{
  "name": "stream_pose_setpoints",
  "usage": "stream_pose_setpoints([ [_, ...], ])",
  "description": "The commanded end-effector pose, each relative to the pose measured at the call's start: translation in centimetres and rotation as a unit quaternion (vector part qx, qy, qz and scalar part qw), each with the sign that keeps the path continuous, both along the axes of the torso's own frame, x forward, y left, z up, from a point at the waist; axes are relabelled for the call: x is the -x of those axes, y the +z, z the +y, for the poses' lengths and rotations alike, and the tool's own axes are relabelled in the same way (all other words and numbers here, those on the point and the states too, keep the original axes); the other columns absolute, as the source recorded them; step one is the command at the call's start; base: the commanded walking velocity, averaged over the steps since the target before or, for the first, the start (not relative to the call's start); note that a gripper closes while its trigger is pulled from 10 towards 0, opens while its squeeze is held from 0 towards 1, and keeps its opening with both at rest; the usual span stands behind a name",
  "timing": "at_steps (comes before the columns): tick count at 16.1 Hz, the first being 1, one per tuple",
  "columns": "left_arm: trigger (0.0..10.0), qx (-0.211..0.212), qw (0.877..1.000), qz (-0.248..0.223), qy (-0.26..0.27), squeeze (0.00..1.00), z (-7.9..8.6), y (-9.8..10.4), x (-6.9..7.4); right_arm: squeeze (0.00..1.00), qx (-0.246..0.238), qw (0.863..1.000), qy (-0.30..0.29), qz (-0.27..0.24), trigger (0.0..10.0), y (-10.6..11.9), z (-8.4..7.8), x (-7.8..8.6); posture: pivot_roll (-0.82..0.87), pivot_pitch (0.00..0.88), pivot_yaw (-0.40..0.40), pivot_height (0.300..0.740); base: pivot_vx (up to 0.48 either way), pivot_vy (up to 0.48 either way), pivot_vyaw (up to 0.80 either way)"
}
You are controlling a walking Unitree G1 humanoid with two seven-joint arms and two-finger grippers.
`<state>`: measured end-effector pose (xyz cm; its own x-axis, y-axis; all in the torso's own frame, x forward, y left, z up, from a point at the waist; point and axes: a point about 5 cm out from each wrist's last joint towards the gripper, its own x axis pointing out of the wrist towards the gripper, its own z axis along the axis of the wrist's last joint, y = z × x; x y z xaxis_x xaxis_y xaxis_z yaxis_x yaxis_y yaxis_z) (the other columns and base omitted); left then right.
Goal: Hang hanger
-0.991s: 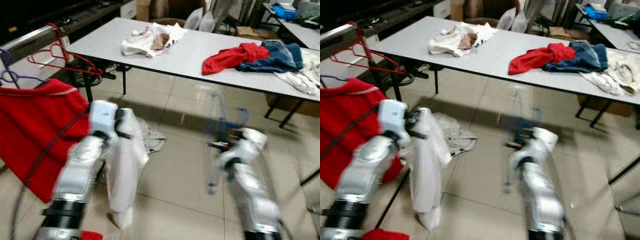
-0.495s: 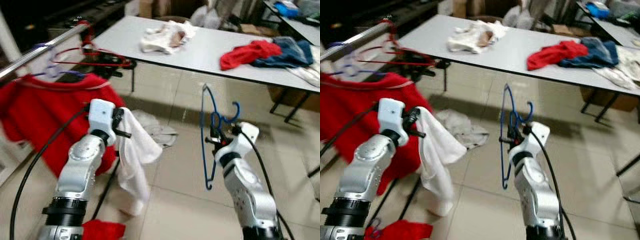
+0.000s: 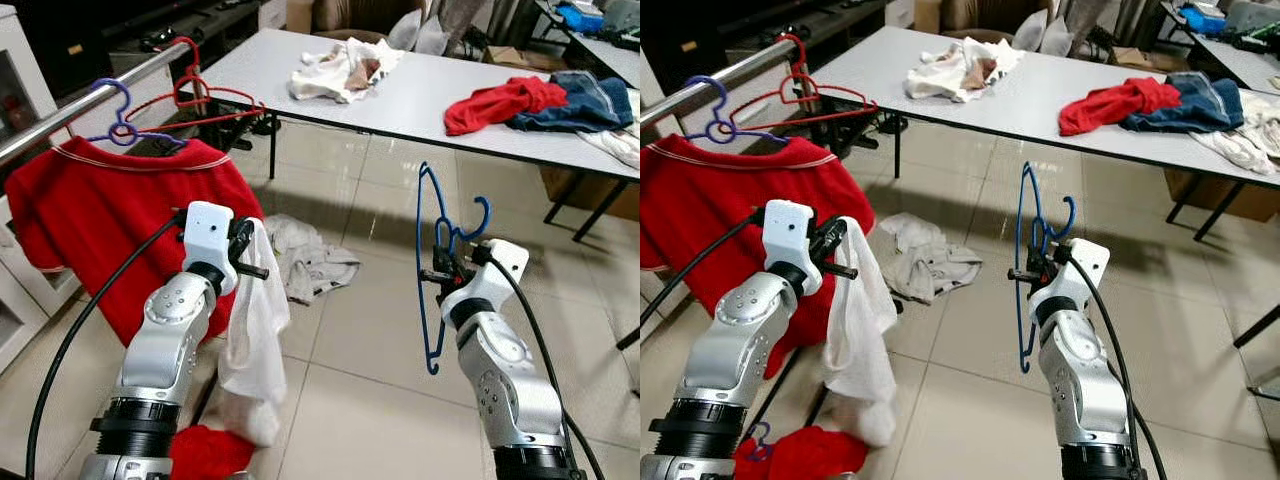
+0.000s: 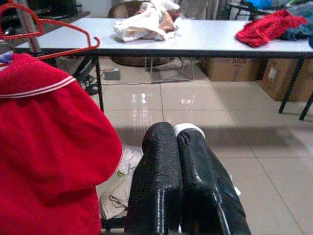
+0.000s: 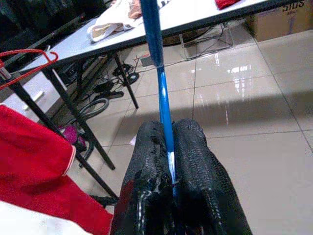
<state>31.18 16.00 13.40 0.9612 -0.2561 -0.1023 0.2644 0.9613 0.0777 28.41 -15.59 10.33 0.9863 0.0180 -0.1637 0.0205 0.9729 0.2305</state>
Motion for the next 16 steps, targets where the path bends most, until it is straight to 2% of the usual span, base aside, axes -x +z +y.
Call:
stream_pose_setpoints([
  [1, 10.0, 0.001, 1.0, -0.026, -0.005, 0.0, -0.1, 1.1, -0.2, 0.0, 0.007, 1.0, -0.002, -0.008, 10.0, 0.1, -0.1, 0.0, -0.03, 0.004, -0.058, 0.74, 0.0, 0.0, 0.0],
  [3, 10.0, 0.018, 0.999, -0.032, 0.008, 0.0, 0.1, 1.4, -0.5, 0.0, 0.012, 1.0, 0.013, -0.017, 10.0, 0.4, 0.3, -0.3, -0.04, 0.0, -0.061, 0.74, 0.0, 0.0, 0.0],
  [6, 10.0, 0.029, 0.999, -0.035, 0.01, 0.0, 0.0, 1.7, -0.6, 0.0, 0.018, 1.0, 0.01, -0.022, 10.0, 0.8, -0.2, -0.7, -0.03, 0.003, -0.06, 0.74, 0.0, 0.0, 0.0],
  [8, 10.0, 0.03, 0.999, -0.031, 0.021, 0.0, 0.5, 1.4, -0.5, 0.0, 0.018, 1.0, 0.009, -0.02, 10.0, 0.5, 0.0, -0.6, -0.03, 0.0, -0.065, 0.74, 0.259, 0.0, 0.0],
  [11, 10.0, 0.034, 0.999, -0.035, 0.02, 0.0, 0.2, 1.7, -1.0, 0.0, 0.025, 0.999, 0.016, -0.029, 10.0, 0.9, 0.1, -1.0, -0.03, 0.0, -0.061, 0.74, 0.298, 0.0, 0.0],
  [14, 10.0, 0.033, 0.999, -0.031, 0.01, 0.0, 0.3, 1.4, -0.6, 0.0, 0.024, 0.999, 0.014, -0.04, 10.0, 1.1, -0.1, -1.0, -0.03, 0.0, -0.062, 0.74, 0.325, 0.0, 0.0],
  [16, 10.0, 0.032, 0.999, -0.036, 0.018, 0.0, 0.5, 1.7, -1.0, 0.0, 0.029, 0.997, 0.041, -0.053, 10.0, 1.4, 0.7, -0.9, -0.04, 0.0, -0.066, 0.74, 0.358, 0.0, 0.0],
])
